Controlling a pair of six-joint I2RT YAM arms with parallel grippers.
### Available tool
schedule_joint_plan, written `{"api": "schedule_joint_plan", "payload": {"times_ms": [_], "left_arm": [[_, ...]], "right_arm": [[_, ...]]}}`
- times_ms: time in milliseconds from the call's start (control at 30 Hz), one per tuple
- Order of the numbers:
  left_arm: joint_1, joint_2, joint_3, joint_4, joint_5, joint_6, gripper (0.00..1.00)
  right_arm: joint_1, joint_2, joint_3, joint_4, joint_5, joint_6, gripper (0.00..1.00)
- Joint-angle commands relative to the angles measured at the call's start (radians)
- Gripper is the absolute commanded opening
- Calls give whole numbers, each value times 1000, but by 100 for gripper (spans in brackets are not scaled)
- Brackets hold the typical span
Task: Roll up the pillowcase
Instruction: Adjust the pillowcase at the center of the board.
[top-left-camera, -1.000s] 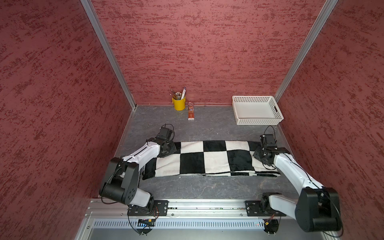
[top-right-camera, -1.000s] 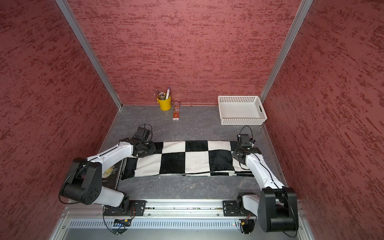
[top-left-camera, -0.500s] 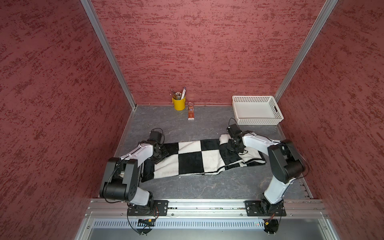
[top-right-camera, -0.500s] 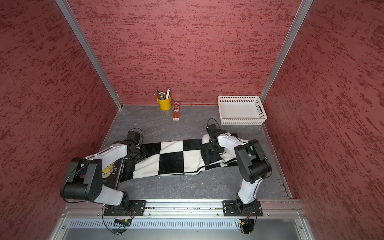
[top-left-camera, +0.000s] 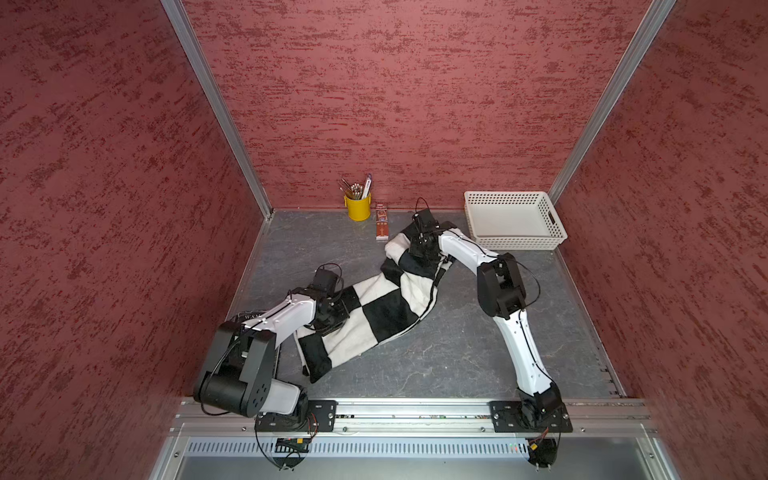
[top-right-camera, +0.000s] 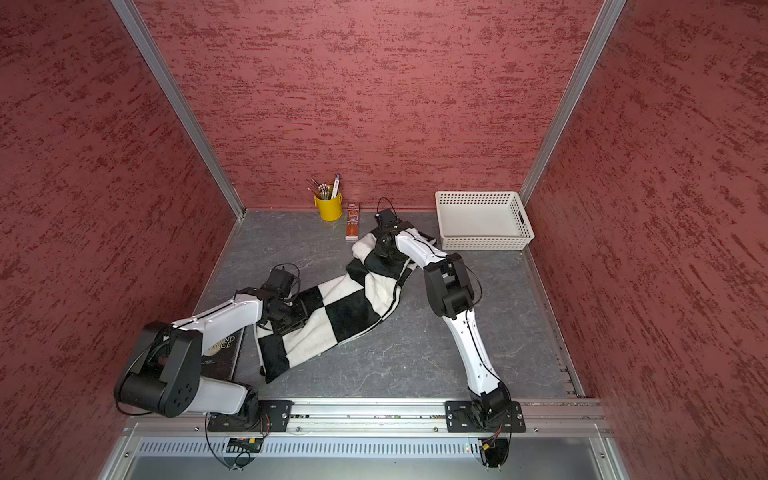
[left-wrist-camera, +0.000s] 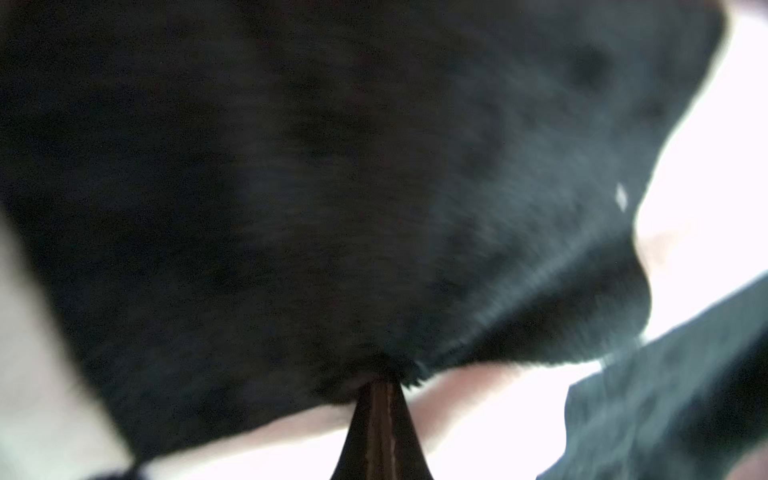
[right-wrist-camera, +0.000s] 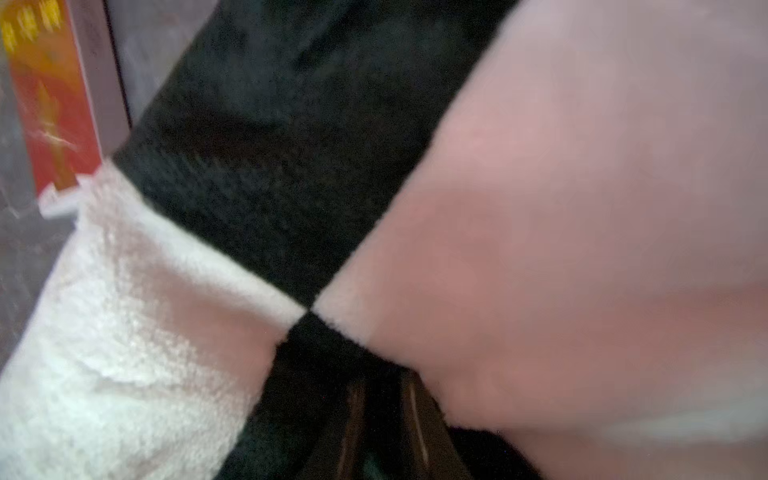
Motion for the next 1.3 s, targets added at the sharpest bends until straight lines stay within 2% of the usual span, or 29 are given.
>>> {"api": "schedule_joint_plan", "payload": {"times_ms": [0, 100, 233, 400, 533, 633, 733, 900, 1033, 1133, 1267], "left_arm": [[-55, -3, -37, 71, 78, -80, 0], [-67, -18, -23, 79, 103, -105, 0], [-59, -58, 74, -24, 79, -45, 2], [5, -38, 177, -109, 101, 71, 5], [82, 29, 199, -129, 123, 154, 5], [114, 86, 204, -132, 103, 199, 5], [123, 151, 218, -151, 84, 220, 4], [90, 204, 202, -143, 98, 196, 4], [34, 197, 140, -66, 182, 98, 4], [-13, 205, 106, 14, 247, 12, 4], [-83, 231, 131, 71, 271, -54, 4]], "right_arm": [[-46, 93, 213, -91, -38, -68, 22], [-47, 89, 309, -102, -50, -138, 24], [-35, -57, 223, -91, -44, -207, 23], [22, -312, -132, -12, -43, -237, 16], [94, -463, -423, 68, -15, -198, 10], [133, -515, -588, 130, -15, -140, 8], [144, -508, -674, 167, -42, -83, 7], [138, -421, -670, 163, 10, -72, 4], [101, -357, -612, 150, 75, -115, 5], [52, -286, -523, 120, 84, -155, 5], [0, -186, -375, 72, 93, -210, 5]]}}
